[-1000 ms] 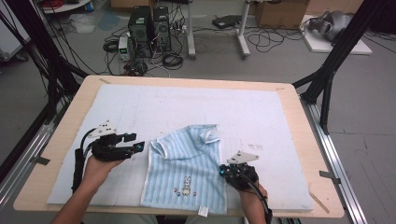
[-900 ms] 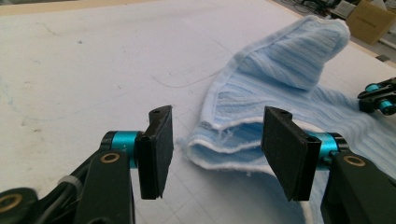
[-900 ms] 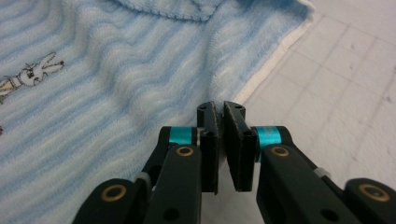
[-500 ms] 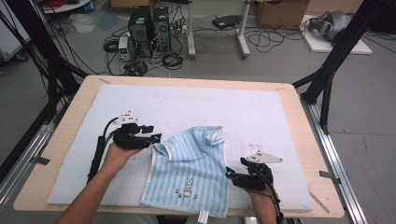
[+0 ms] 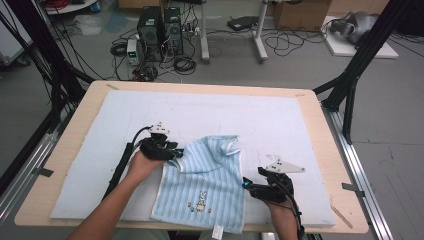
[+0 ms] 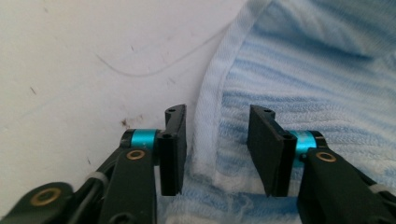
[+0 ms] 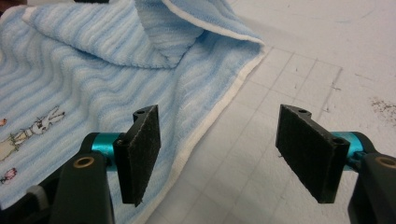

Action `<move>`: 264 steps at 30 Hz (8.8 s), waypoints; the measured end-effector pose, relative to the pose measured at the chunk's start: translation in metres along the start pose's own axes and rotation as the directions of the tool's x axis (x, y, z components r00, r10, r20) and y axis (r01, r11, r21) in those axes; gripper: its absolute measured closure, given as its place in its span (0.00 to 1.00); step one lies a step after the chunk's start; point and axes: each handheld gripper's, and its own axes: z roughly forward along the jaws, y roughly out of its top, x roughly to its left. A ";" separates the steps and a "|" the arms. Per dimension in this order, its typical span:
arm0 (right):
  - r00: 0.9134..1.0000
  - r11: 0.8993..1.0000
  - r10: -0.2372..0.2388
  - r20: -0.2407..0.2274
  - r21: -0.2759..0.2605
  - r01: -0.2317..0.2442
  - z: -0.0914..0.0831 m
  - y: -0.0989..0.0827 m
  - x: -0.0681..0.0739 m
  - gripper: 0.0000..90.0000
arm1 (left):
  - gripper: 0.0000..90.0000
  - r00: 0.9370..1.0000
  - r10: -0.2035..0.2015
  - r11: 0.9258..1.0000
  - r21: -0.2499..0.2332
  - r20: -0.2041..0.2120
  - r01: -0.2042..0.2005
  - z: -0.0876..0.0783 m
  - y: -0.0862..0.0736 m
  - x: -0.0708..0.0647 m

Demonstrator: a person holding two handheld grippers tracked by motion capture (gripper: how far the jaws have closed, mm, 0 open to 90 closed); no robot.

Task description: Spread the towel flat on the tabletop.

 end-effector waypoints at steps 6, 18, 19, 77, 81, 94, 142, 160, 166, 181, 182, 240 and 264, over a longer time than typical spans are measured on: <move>1.000 1.000 0.003 -0.007 0.001 -0.003 -0.001 0.001 -0.001 0.36 | 0.90 0.999 0.032 0.998 -0.045 -0.012 -0.033 -0.004 0.002 -0.001; 1.000 1.000 -0.002 -0.004 -0.011 0.002 0.004 0.016 -0.005 0.34 | 0.94 0.996 -0.040 0.987 -0.156 -0.085 0.027 -0.016 0.015 0.021; 1.000 1.000 0.003 -0.003 -0.011 -0.003 0.005 0.017 -0.006 0.34 | 0.94 0.994 -0.066 0.982 -0.185 -0.091 0.048 -0.017 0.016 0.023; 0.998 0.983 0.000 -0.069 0.181 0.013 0.035 0.017 -0.023 0.97 | 0.56 0.979 -0.108 0.982 -0.173 -0.174 0.078 -0.009 0.022 0.040; 0.998 0.980 -0.030 -0.046 0.195 0.039 0.024 0.009 -0.020 0.89 | 0.56 0.981 -0.102 0.983 -0.169 -0.166 0.074 -0.007 0.020 0.038; 0.997 1.000 -0.011 0.076 0.017 0.010 0.043 0.072 -0.047 0.45 | 0.47 0.981 -0.103 0.988 -0.129 -0.166 0.082 0.008 0.017 0.041; 0.952 0.990 -0.130 0.277 -0.010 0.138 0.132 0.138 -0.066 0.95 | 0.91 0.933 0.015 0.981 -0.174 -0.360 -0.083 0.011 0.095 0.071; 0.986 0.999 -0.021 0.167 -0.036 0.027 0.104 0.112 -0.056 0.49 | 0.45 0.964 -0.121 0.983 -0.166 -0.239 0.082 -0.008 0.050 0.052; 0.993 0.999 -0.014 0.113 -0.050 0.020 0.082 0.108 -0.040 0.40 | 0.35 0.968 -0.167 0.971 -0.200 -0.188 0.129 -0.013 0.039 0.037; 0.991 0.998 -0.037 0.132 -0.035 0.042 0.054 0.066 -0.024 0.57 | 0.42 0.989 -0.130 0.980 -0.164 -0.076 0.116 -0.022 0.007 0.013; 0.990 0.999 -0.044 0.132 -0.022 0.047 0.055 0.064 -0.024 0.58 | 0.42 0.989 -0.129 0.981 -0.156 -0.076 0.116 -0.019 0.006 0.011; 0.987 1.000 -0.027 0.155 0.004 0.026 0.079 0.076 -0.039 0.57 | 0.47 0.961 -0.240 0.960 -0.178 -0.137 0.215 -0.022 -0.015 0.031; 0.976 0.991 -0.077 0.206 0.125 0.051 0.104 0.064 -0.030 0.96 | 0.95 0.978 -0.156 0.984 -0.102 -0.135 0.143 -0.008 -0.018 0.008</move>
